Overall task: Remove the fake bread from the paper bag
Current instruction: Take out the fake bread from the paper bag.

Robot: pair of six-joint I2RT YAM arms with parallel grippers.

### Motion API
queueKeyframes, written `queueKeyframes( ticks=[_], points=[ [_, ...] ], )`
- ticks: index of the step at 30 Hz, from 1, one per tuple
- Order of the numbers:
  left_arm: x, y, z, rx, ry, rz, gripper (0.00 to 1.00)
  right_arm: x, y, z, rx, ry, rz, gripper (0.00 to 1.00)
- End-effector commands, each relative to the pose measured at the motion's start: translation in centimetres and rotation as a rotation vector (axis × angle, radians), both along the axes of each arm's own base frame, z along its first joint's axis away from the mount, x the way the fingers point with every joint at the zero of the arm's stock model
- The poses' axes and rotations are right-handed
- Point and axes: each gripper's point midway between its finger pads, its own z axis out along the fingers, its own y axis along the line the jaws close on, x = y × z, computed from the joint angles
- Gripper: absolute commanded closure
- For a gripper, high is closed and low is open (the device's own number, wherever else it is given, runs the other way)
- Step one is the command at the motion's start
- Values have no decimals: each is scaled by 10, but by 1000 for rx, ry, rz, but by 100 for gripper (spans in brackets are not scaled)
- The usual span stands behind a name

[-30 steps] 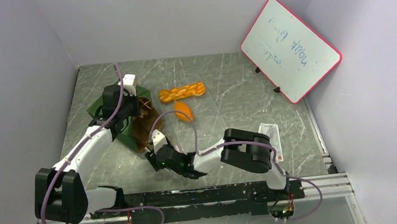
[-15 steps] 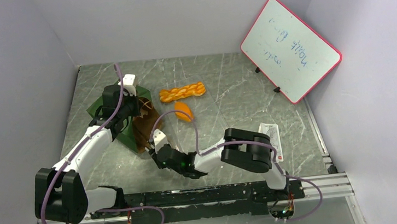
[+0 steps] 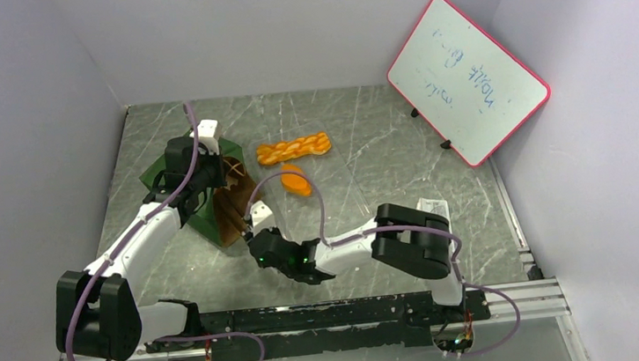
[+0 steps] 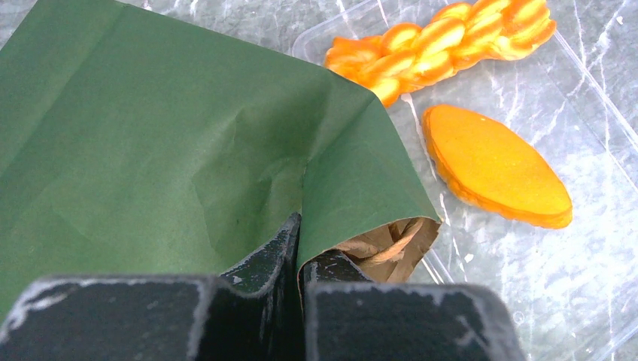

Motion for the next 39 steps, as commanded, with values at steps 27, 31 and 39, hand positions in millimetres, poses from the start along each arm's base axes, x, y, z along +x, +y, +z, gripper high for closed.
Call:
queueKeyframes(
  ticks=[27,31,39],
  points=[
    [3,-7,17,-51,-42,-26,93,68,36,20,20,12,-218,52],
    [3,-7,16,-52,-37,-27,93,75,38,19,25,22,-220,50],
    [3,-7,15,-49,-35,-26,93,56,42,11,-6,37,-154,28]
  ],
)
